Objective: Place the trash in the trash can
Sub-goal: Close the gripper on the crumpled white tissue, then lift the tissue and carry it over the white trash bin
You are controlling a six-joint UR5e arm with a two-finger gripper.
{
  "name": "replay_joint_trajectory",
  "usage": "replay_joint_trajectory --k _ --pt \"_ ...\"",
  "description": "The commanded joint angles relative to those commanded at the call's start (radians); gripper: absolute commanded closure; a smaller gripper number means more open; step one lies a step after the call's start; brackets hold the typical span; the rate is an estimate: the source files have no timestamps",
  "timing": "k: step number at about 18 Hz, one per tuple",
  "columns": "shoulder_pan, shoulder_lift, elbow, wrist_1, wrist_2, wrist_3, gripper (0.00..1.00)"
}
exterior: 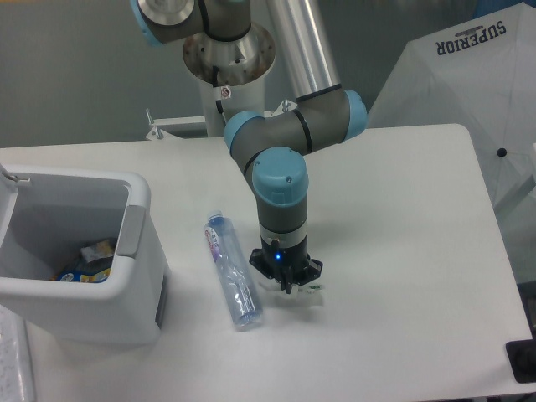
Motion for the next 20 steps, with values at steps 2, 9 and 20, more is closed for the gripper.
replay_joint_trajectory --k 2,9,20 --pt "0.000 0.000 0.020 0.000 -0.003 -0.006 0.87" --pt "0.021 0.027 0.106 0.000 -0.119 -0.199 0.86" --pt "0.156 0.156 0.308 -0.003 -0.575 -0.564 0.85"
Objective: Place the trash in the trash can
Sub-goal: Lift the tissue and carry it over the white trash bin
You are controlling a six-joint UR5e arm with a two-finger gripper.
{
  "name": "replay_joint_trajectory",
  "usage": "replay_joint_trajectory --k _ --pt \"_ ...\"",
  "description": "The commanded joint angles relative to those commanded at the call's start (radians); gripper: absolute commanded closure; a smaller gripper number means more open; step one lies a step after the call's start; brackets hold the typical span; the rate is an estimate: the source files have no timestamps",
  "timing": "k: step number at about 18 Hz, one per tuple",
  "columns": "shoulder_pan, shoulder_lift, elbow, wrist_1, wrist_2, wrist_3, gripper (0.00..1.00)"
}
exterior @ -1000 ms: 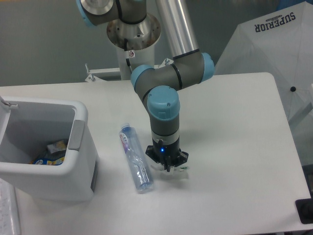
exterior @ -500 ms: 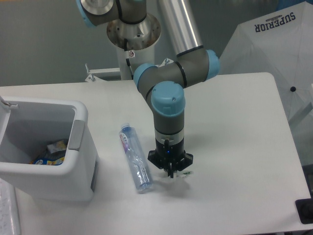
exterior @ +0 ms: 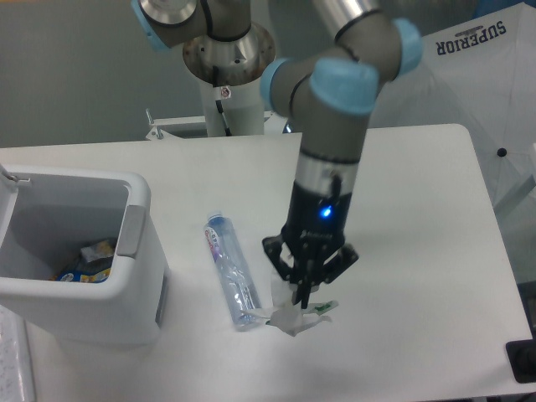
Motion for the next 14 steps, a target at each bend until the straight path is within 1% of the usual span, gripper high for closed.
replay_joint_trajectory --k 2,7,9,12,14 --pt "-0.008 0.012 0.019 0.000 -0.002 -0.032 0.85" --pt "-0.090 0.078 -0.004 -0.002 -0.005 -0.049 0.85" --pt "-0.121 0.106 -0.038 -0.002 -0.032 -0.049 0.85" --pt "-0.149 0.182 -0.104 -0.002 -0.058 -0.046 0.85" --pt "-0.195 0.210 -0.141 -0.002 -0.057 -0.045 0.85"
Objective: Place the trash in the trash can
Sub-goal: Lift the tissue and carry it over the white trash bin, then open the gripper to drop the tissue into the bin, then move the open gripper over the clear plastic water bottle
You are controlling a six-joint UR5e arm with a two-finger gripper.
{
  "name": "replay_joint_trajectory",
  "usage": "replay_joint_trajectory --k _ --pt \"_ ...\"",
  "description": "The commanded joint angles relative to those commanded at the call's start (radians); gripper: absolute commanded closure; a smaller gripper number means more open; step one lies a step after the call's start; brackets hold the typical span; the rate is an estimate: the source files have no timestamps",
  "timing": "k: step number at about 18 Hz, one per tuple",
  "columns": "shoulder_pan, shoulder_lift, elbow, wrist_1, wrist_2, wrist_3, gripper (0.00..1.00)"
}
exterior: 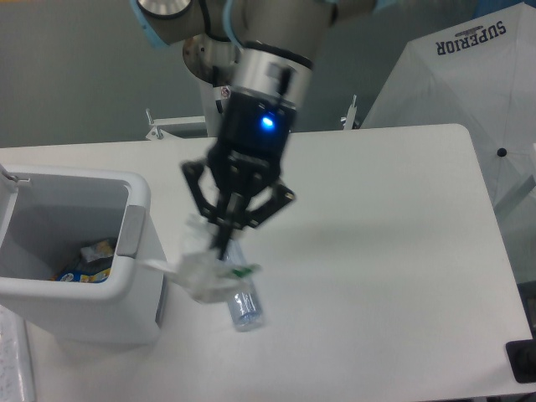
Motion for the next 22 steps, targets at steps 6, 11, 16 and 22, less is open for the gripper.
replay_joint_trajectory --k 6,11,16,22 --pt "-0.098 0.031 -0.063 0.002 -0.002 0.023 0.85" --pt "-0.163 -0.001 -0.060 0.003 -0.002 0.040 0.77" --pt "-0.184 -0.012 -0.081 0.002 0.000 0.098 0.43" --pt "-0.180 -0.014 -0.077 0.003 0.003 0.115 0.04"
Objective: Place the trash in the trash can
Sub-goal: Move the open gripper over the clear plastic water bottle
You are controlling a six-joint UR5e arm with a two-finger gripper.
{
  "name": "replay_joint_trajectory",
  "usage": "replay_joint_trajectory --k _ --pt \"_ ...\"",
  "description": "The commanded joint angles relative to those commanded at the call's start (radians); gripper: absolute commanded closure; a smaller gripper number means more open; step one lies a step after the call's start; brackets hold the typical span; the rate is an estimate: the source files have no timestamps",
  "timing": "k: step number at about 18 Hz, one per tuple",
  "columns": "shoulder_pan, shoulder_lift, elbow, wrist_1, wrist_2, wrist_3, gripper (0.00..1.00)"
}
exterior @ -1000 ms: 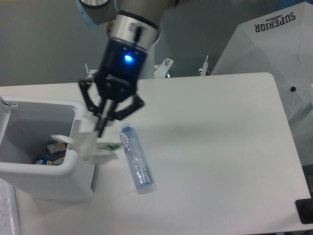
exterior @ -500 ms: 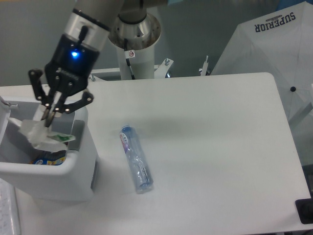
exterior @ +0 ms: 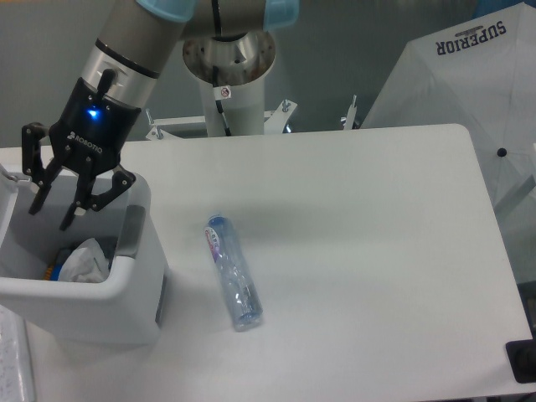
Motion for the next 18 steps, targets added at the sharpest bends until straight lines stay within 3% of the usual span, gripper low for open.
replay_joint_trajectory --k 7,10,18 --pt "0.087 -0.002 0.020 -0.005 0.003 -0.003 0.01" --pt "0.127 0.000 0.020 -0.008 0.015 -0.079 0.01" --pt "0.228 -0.025 -0.017 -0.015 0.204 -0.112 0.01"
